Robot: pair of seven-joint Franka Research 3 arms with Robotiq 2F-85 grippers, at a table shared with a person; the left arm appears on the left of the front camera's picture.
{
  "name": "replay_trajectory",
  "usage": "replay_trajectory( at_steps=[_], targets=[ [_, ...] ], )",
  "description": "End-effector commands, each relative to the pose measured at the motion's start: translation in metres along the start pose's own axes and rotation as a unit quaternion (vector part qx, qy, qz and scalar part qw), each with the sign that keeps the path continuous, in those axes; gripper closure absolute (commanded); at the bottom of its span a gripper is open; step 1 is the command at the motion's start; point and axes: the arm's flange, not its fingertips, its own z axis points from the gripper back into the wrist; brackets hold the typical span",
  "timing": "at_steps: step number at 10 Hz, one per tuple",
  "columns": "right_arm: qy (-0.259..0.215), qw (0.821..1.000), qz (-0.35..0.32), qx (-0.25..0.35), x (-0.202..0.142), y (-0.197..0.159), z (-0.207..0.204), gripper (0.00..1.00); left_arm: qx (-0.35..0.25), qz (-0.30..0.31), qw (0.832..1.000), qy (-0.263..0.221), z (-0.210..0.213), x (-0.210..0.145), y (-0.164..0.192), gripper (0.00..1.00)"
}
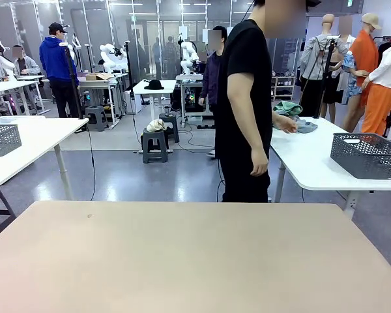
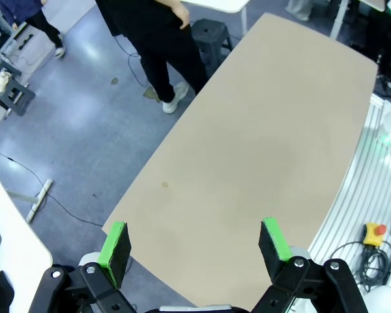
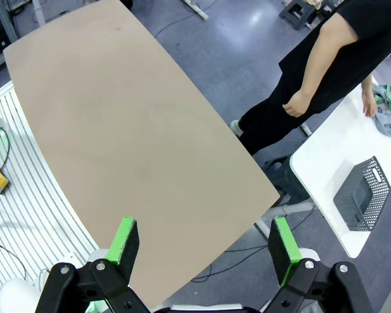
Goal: Fold the towels and place them in the basket.
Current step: When a person lays out a Towel with hook on the table, fold it in half twice.
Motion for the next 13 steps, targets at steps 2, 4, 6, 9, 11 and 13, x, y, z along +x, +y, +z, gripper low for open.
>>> replay_trajectory(
  at_steps=[2, 4, 6, 9, 11, 13],
  targets=[
    [-0.003, 1.000, 0.002, 0.002, 0.0003, 0.0003, -0.0002, 0.00, -0.006, -0.019, 0.999, 0.032, 0.0091, 0.0051, -0.0010, 0.00],
    [-0.003, 1.000, 0.002, 0.002, 0.0003, 0.0003, -0.0002, 0.00, -0.004, -0.021, 0.999, 0.035, 0.0111, 0.0071, -0.0020, 0.00],
    [-0.003, 1.000, 0.002, 0.002, 0.0003, 0.0003, -0.0002, 0.00, -0.008, -0.022, 0.999, 0.032, 0.0139, 0.0074, -0.0037, 0.00],
    [-0.003, 1.000, 0.002, 0.002, 0.0003, 0.0003, -0.0002, 0.00, -0.004, -0.011, 1.000, 0.020, 0.0081, 0.0055, -0.0032, 0.00],
    [-0.003, 1.000, 0.002, 0.002, 0.0003, 0.0003, -0.0002, 0.00, -0.004, -0.011, 1.000, 0.020, 0.0081, 0.0055, -0.0032, 0.00],
    [-0.003, 1.000, 0.002, 0.002, 0.0003, 0.0003, -0.0002, 0.00, -0.004, -0.011, 1.000, 0.020, 0.0081, 0.0055, -0.0032, 0.00]
  ],
)
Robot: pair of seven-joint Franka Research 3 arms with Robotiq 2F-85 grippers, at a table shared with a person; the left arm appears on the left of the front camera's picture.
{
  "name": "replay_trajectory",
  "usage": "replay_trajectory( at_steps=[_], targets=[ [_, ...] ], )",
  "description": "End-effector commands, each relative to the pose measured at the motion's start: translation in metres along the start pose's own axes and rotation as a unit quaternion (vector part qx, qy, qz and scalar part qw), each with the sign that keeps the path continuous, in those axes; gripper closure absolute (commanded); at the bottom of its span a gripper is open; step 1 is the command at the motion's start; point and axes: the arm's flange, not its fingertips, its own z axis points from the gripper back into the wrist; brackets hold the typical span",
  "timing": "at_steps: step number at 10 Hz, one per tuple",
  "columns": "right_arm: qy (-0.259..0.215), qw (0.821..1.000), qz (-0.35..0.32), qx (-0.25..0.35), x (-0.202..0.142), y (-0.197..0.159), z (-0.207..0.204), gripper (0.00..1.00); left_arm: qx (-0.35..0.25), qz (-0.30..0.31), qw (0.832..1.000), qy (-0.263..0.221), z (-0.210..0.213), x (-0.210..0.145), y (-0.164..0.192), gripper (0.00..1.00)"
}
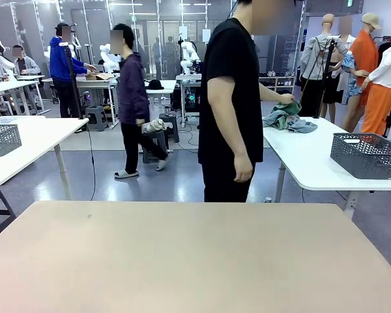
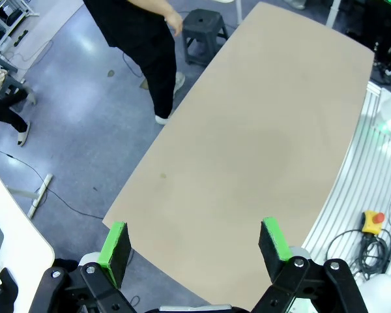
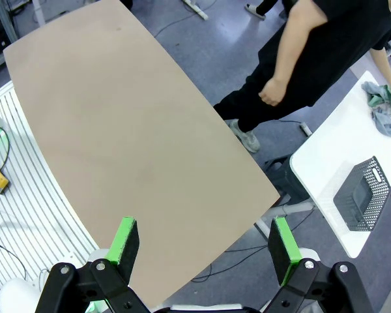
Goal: Fold the towels and place them in the basket.
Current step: When a person lays out a Towel with hook on the table, fold it in half twice.
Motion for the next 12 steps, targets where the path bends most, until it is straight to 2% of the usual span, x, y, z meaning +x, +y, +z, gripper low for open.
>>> replay_trajectory(
  at_steps=[1, 12],
  targets=[
    [-0.003, 1.000, 0.002, 0.002, 0.0003, 0.0003, -0.0002, 0.00, 0.002, 0.000, 1.000, 0.000, 0.0000, -0.0008, -0.0004, 0.00],
    [-0.003, 1.000, 0.002, 0.002, 0.0003, 0.0003, -0.0002, 0.00, 0.002, 0.000, 1.000, 0.000, 0.0000, -0.0008, -0.0004, 0.00]
  ],
)
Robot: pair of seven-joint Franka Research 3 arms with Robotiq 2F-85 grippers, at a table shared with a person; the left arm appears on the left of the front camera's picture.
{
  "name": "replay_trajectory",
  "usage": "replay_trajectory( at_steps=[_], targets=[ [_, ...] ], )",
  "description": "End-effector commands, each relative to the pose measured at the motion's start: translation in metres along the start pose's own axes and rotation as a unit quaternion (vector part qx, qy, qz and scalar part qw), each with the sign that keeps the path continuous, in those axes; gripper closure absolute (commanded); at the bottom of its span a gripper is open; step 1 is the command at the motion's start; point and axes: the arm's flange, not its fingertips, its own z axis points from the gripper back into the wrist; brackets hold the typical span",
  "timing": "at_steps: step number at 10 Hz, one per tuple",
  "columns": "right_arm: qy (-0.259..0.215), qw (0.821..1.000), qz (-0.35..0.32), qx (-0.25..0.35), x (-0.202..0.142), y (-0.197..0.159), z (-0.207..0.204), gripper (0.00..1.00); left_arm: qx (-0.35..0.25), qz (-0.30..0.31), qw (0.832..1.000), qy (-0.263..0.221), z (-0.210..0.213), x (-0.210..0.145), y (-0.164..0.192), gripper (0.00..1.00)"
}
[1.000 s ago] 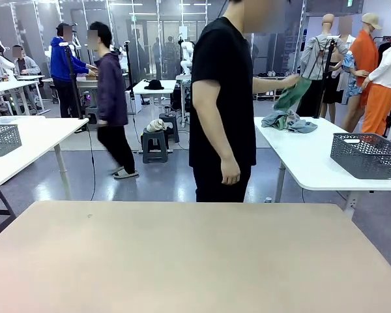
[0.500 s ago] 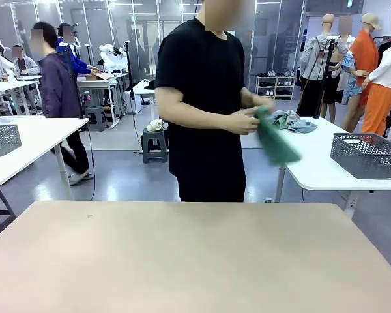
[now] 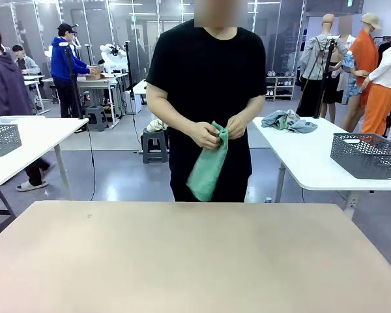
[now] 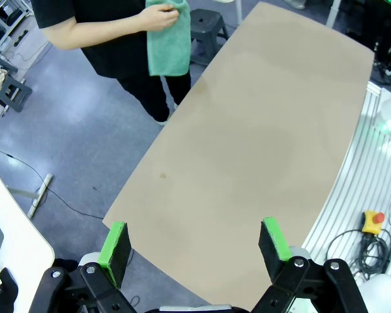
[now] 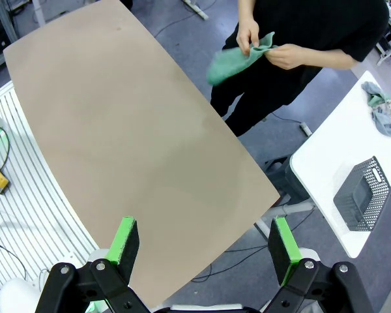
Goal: Fold the towels and place them in the basket.
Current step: When a person lays out a Towel with hook on the table, fold it in half twice.
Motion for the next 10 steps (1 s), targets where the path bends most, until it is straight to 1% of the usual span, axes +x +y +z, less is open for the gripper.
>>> replay_trajectory(
  at_steps=[1, 10],
  targets=[
    [-0.003, 1.000, 0.002, 0.002, 0.0003, 0.0003, -0.0002, 0.00, 0.002, 0.000, 1.000, 0.000, -0.0001, -0.0006, -0.0004, 0.00],
    [-0.003, 1.000, 0.002, 0.002, 0.0003, 0.0003, -0.0002, 0.00, 0.002, 0.000, 1.000, 0.000, -0.0001, -0.0006, -0.0004, 0.00]
  ],
)
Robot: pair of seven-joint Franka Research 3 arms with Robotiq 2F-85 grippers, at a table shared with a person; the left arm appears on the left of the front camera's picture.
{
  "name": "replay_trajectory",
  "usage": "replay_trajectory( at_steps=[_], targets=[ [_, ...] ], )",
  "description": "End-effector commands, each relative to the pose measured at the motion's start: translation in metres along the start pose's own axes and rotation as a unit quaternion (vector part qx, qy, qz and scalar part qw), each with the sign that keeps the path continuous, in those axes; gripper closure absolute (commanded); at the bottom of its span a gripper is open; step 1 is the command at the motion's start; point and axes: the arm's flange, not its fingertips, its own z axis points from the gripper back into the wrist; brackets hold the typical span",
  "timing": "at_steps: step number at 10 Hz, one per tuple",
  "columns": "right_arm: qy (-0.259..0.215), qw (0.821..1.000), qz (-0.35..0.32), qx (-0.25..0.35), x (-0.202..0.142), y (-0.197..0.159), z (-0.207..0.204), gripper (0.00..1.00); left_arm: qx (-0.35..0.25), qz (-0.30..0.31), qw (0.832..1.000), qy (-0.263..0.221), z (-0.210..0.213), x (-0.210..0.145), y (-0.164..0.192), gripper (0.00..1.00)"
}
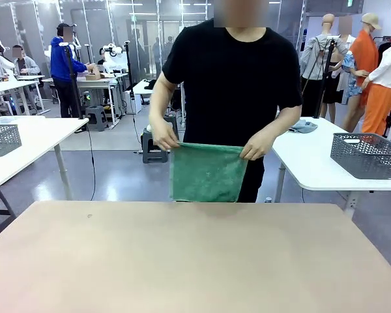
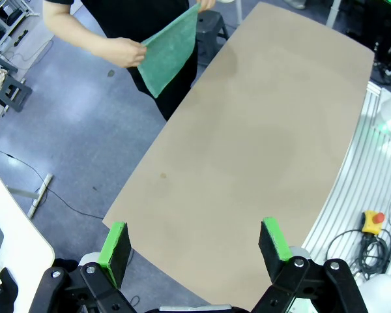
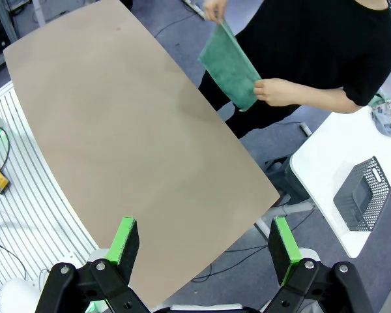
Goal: Fold the towels and place them in the basket.
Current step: When a person lays out a Towel with hook on the table, fold it in half twice.
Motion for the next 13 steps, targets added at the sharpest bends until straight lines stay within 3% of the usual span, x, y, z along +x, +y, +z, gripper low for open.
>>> replay_trajectory(
  at_steps=[1, 13],
  targets=[
    [-0.003, 1.000, 0.002, 0.002, 0.0003, 0.0003, -0.0002, 0.00, 0.001, 0.000, 1.000, 0.000, -0.0001, -0.0006, -0.0005, 0.00],
    [-0.003, 1.000, 0.002, 0.002, 0.0003, 0.0003, -0.0002, 0.00, 0.001, 0.000, 1.000, 0.000, -0.0001, -0.0006, -0.0005, 0.00]
  ],
)
